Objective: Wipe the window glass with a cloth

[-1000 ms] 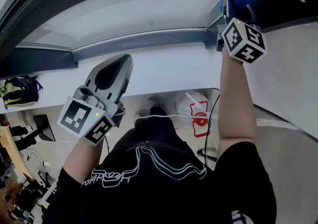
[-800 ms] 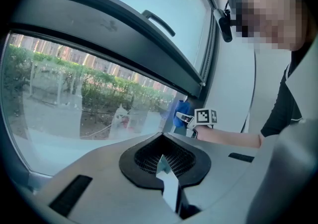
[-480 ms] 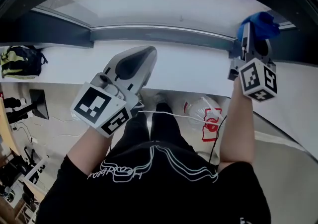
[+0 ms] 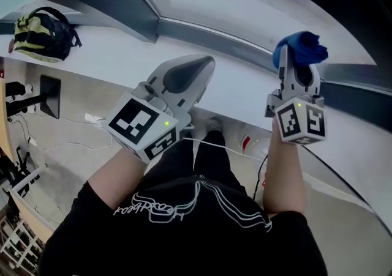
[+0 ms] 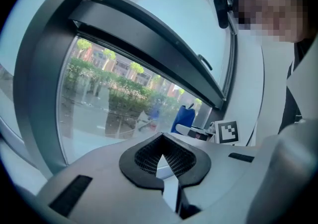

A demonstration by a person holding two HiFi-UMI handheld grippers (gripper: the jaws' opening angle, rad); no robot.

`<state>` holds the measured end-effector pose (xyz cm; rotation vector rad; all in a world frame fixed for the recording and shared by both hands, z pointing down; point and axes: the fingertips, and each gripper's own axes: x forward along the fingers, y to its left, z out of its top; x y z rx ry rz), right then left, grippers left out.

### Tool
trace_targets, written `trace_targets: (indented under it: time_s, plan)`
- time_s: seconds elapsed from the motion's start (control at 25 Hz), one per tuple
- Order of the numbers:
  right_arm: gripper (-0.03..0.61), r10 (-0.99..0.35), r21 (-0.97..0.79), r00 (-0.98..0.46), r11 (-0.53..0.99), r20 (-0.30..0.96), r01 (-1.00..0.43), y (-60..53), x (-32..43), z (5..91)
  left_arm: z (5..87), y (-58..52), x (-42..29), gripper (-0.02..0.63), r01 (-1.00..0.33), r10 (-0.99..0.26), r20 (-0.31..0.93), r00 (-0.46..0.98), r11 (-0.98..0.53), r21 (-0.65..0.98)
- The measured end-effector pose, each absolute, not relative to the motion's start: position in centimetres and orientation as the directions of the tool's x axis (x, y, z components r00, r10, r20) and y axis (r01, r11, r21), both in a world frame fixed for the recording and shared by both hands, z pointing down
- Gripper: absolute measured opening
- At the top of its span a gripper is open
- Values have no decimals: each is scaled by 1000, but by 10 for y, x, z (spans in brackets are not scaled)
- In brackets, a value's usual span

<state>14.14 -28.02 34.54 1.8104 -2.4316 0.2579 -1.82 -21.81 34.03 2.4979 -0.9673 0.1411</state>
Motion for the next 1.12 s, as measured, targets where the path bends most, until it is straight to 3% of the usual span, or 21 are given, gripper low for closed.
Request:
trace_targets:
  time_s: [0.56,1.12]
  plan:
    - [94,-793,-91,-585,578,173,-811,-329,-135,378,358,-244,-204,3,-779,-750,264,606,-492,390]
    - [94,-820,-25,-548,552,164,-834,-404,-230,402,373,-254,-288,3,-817,-809,259,528,-400,417]
